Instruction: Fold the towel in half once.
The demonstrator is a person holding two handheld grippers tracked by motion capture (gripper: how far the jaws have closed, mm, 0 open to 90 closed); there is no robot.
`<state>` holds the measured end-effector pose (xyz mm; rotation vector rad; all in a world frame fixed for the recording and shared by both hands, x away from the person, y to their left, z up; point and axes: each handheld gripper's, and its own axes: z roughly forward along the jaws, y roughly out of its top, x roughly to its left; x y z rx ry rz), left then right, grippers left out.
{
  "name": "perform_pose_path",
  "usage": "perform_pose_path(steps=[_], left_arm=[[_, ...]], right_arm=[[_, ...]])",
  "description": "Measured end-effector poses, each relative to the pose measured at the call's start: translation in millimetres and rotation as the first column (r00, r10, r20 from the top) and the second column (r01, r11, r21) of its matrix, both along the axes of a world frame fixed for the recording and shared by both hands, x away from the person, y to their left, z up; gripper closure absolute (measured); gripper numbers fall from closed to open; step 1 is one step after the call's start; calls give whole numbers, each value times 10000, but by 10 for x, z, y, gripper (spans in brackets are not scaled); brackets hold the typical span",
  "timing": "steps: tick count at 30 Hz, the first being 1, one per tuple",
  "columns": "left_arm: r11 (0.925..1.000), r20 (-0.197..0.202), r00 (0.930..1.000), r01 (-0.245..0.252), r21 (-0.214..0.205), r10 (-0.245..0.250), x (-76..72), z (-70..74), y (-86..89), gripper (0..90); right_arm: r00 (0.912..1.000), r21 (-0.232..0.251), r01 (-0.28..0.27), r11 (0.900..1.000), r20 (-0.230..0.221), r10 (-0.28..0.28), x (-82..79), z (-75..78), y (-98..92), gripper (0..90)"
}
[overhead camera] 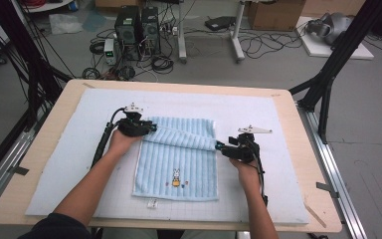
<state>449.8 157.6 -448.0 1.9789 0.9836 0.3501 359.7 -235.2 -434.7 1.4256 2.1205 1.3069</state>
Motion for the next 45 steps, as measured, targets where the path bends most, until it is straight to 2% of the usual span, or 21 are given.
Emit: perform_pose_path(steps=[1,3,6,9,12,14,18,20,22,24,26,29,31,33,35,38,42,45], left_arm=[[10000,66,10000,45,10,-45,-7,14,-1,828],[10000,100,9999,54,-31,-54,-32,41,-1,841],[9994,-6,10000,76,-345,-77,-75,94,6,841],[9979,402,9992,88,-646,-62,-149,154,9,841],[9963,555,9985,50,-857,-2,-246,169,25,842],[9954,562,9984,116,-952,-63,-301,175,43,842],[9917,668,9976,248,-1259,-165,-396,194,75,841],[9921,642,9977,295,-1223,-218,-426,210,97,841],[9901,619,9978,313,-1367,-230,-443,233,117,841],[9887,695,9973,341,-1459,-242,-464,268,126,841],[9890,717,9970,404,-1425,-304,-485,290,128,841],[9875,728,9970,370,-1532,-260,-518,277,144,841],[9861,661,9976,320,-1629,-214,-553,239,179,841],[9838,450,9988,284,-1771,-207,-590,209,220,841],[9805,534,9985,188,-1958,-85,-653,188,251,842],[9798,543,9983,302,-1978,-198,-741,179,285,842],[9771,744,9968,451,-2079,-302,-861,199,330,842],[9764,781,9961,556,-2088,-400,-956,202,361,842]], right_arm=[[10000,-121,8,9999,-2,-8,-4,-14,-7,376],[10000,-260,30,9997,0,-30,-9,-18,-12,376],[9999,-388,50,9992,140,-44,-7,-12,-12,376],[10000,-354,56,9994,60,-54,11,-27,-15,376],[9998,-322,22,9995,196,-16,19,-18,-20,401],[9995,-205,-120,9997,284,126,33,-14,-20,426],[9982,-122,-574,9983,156,576,67,-37,20,458],[9978,-185,-645,9977,150,648,90,-40,54,457],[9972,50,-720,9974,222,719,127,-41,92,461],[9958,-38,-912,9958,111,912,165,-50,147,500],[9954,-545,-958,9939,-25,958,204,-70,196,549],[9948,-842,-997,9914,-293,975,237,-105,217,743],[9933,-1011,-1155,9881,-58,1155,226,-94,212,803],[9931,-1147,-1136,9869,148,1160,198,-62,206,813],[9921,-1025,-1220,9872,170,1243,173,-46,195,814],[9899,-1108,-1344,9847,303,1385,107,-26,188,814],[9860,-1089,-1554,9818,439,1610,-9,29,178,814],[9826,-1031,-1613,9815,754,1694,-114,70,176,814]])
